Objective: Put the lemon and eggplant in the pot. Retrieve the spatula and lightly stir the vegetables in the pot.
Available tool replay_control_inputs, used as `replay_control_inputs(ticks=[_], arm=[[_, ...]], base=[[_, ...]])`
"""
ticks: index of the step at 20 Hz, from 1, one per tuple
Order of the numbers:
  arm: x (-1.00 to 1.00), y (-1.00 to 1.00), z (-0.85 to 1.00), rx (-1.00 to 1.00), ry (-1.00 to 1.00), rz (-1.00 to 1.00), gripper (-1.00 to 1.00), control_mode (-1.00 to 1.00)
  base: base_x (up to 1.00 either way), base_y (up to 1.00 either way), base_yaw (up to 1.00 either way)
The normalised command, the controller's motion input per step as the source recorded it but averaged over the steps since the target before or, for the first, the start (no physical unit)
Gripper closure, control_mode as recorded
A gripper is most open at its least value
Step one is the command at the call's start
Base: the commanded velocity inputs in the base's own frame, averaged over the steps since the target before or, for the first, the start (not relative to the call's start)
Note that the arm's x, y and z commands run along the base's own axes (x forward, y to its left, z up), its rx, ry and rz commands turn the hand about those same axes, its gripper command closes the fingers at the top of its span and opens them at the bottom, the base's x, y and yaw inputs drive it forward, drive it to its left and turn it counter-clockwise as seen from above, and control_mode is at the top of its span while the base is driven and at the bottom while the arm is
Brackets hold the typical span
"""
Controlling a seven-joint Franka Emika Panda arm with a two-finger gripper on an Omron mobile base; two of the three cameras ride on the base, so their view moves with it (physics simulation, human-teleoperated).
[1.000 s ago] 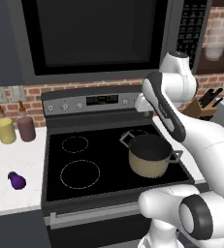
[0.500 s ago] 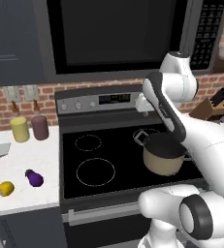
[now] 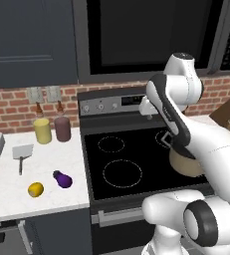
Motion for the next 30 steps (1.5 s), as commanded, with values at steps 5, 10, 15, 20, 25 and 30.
replay_control_inputs(ticks=[5, 10, 15, 20, 25, 30], arm=[[0.00, 0.00, 0.00, 0.00, 0.00, 0.00, -1.00, 1.00], [0.00, 0.00, 0.00, 0.00, 0.00, 0.00, -1.00, 1.00], [0.03, 0.00, -0.03, 0.00, 0.00, 0.00, -1.00, -1.00], [0.00, 0.04, -0.15, 0.00, 0.00, 0.00, -1.00, -1.00], [-0.10, 0.57, -0.45, 0.00, 0.00, 0.03, -1.00, -1.00], [-0.07, 0.96, -0.61, -0.01, 0.04, 0.09, -1.00, -1.00]], base=[[0.00, 0.58, 0.00], [0.00, 0.41, 0.00], [0.01, 0.07, 0.00], [0.00, 0.00, 0.00], [0.00, 0.00, 0.00], [0.00, 0.00, 0.00]])
